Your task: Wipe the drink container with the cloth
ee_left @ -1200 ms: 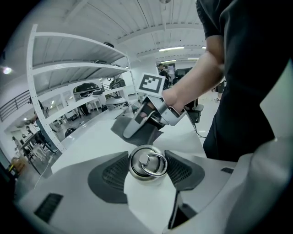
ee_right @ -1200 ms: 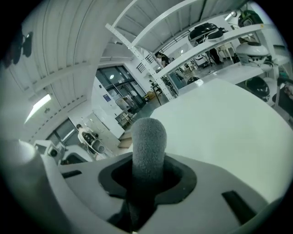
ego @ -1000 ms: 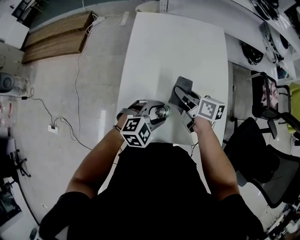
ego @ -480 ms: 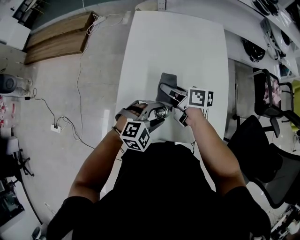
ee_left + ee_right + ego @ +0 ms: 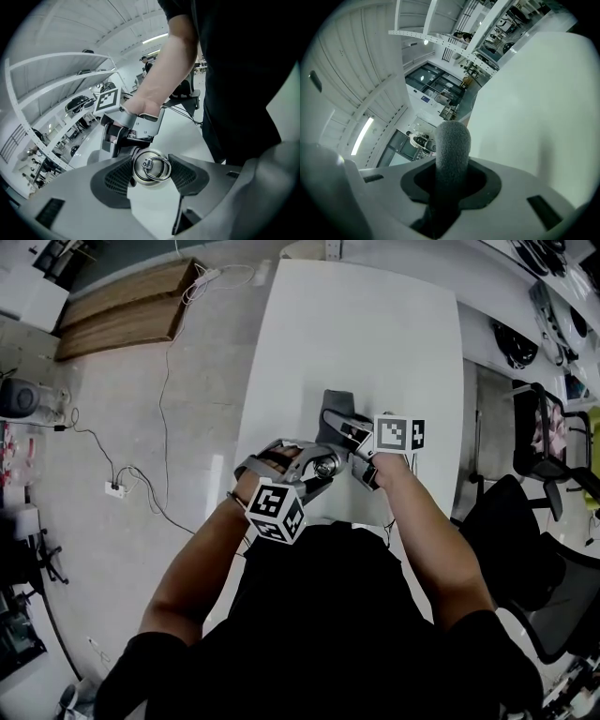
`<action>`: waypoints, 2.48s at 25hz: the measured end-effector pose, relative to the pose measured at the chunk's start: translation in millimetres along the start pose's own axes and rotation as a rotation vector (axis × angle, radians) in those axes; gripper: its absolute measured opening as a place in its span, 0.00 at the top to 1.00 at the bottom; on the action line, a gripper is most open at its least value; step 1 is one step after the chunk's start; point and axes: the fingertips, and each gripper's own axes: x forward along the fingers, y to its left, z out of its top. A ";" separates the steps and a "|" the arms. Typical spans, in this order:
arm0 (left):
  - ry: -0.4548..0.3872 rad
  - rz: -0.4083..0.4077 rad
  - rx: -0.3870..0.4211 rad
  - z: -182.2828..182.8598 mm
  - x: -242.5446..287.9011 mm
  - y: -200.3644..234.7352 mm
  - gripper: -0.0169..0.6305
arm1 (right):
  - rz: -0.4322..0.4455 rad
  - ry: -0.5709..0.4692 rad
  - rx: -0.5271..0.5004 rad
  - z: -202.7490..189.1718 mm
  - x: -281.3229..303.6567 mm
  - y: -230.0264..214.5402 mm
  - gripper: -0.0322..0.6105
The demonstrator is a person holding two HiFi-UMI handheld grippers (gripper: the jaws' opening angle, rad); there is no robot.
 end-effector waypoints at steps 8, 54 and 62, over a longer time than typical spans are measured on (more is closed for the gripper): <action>-0.001 -0.001 0.016 2.3 0.2 -1.4 0.58 | -0.038 0.003 -0.022 -1.5 -0.2 -13.1 0.80; -0.011 -0.096 -0.111 2.8 18.1 17.3 0.58 | -0.436 -0.113 -0.494 19.5 -77.7 -25.6 0.80; -0.019 -0.106 -0.187 -1.2 23.2 24.6 0.58 | -0.383 -0.242 -0.395 4.0 -119.2 29.1 0.80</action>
